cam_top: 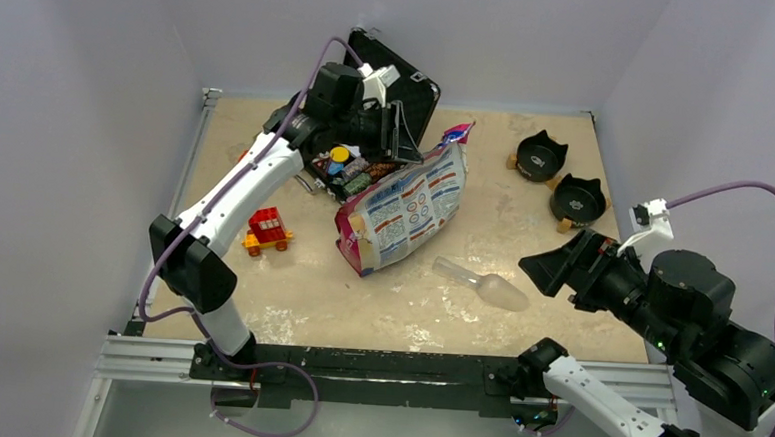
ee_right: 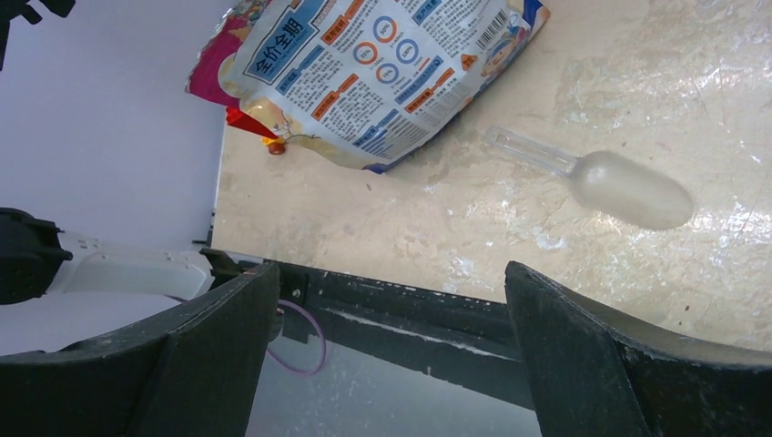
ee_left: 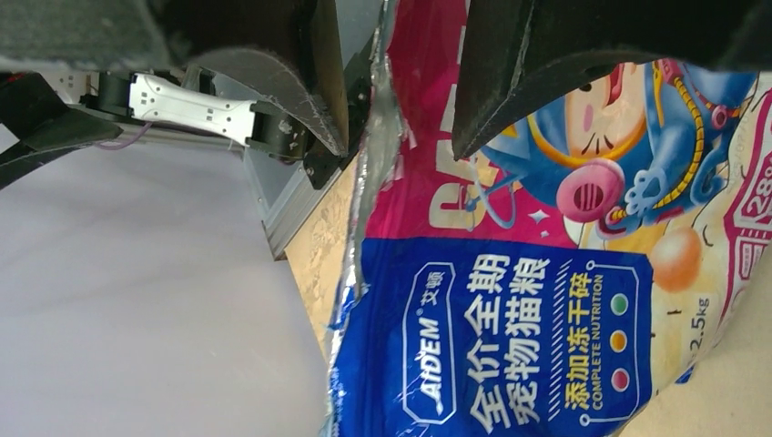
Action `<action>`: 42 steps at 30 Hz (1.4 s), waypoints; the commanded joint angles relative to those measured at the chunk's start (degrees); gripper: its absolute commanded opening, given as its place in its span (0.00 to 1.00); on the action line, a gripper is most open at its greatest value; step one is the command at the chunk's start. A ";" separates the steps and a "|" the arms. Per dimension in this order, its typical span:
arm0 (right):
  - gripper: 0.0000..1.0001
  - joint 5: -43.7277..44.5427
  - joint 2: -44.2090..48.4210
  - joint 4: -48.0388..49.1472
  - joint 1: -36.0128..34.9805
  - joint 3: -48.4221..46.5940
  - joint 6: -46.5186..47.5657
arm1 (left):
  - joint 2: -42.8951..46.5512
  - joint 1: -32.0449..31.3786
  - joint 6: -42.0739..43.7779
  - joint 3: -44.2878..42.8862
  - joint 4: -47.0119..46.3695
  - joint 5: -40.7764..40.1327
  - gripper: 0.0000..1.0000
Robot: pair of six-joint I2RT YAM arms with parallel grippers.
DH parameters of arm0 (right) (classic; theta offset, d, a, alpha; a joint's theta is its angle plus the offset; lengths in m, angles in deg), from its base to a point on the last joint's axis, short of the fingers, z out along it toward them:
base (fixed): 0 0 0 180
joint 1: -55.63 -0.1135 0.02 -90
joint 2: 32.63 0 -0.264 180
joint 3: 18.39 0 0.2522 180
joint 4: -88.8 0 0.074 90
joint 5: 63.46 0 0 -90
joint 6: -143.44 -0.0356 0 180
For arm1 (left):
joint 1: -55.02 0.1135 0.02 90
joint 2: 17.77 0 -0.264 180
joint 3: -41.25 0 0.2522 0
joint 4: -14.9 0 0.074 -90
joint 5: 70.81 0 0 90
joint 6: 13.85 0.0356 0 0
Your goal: Serve the pet food
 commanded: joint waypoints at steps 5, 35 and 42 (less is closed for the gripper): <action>0.98 -3.04 0.25 4.26 0.21 5.51 -3.00 | -1.18 -2.05 5.36 0.41 2.30 -1.73 0.51; 0.61 -28.74 -49.22 34.89 0.02 0.91 6.04 | 29.61 -3.42 -11.37 16.18 15.63 -16.91 0.00; 0.63 -34.79 -55.08 40.64 -2.02 -6.48 6.85 | 29.09 -8.47 -17.70 20.33 9.40 -14.21 0.00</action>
